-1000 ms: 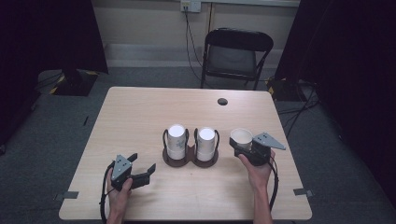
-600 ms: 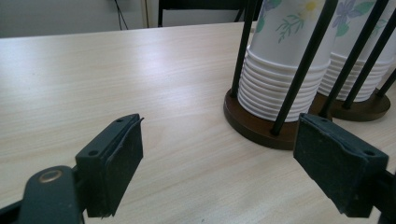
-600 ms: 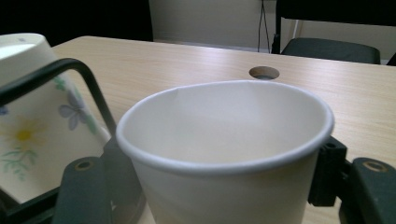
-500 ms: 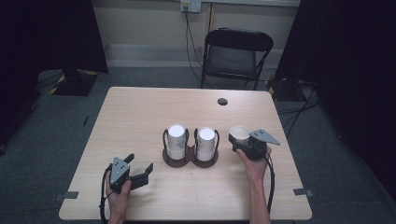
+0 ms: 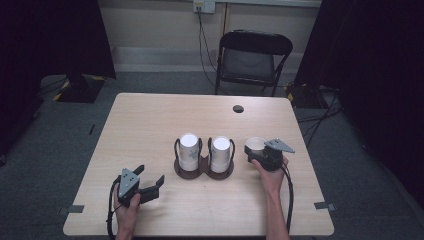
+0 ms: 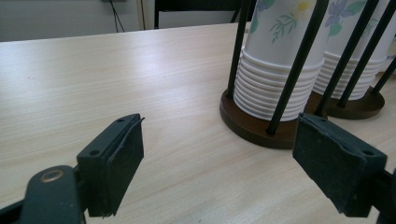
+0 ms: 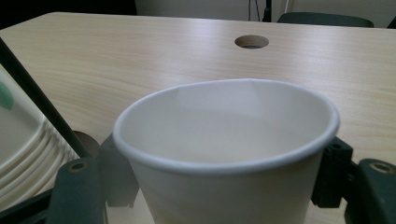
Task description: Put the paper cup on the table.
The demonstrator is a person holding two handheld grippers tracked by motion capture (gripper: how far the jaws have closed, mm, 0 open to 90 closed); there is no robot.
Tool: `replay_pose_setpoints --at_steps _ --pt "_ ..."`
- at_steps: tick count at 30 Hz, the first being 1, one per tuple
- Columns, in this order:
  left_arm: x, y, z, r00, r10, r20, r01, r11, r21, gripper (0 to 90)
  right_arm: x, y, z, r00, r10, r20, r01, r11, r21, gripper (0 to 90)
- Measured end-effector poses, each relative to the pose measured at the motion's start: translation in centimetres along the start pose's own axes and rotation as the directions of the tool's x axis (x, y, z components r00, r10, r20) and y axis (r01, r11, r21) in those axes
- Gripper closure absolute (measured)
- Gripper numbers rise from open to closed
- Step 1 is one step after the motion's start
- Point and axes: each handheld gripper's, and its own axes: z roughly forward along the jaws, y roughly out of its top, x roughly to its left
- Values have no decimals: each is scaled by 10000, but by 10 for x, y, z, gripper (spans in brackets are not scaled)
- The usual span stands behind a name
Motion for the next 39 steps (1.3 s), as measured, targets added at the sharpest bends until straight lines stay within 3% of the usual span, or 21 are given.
replay_pose_setpoints --at_steps 21,29,39 --pt "1 0 0 9999 -93 45 93 10000 -29 163 -4 -8 -12 9999 67 -85 -60 9974 722 256" --pt "1 0 0 10000 -64 44 64 10000 -24 163 -6 -9 -11 9999 107 -30 -102 9920 1258 155" --pt "1 0 0 9999 -147 29 147 9999 -25 163 -8 -7 -17 9997 243 -21 -238 9907 1340 138"
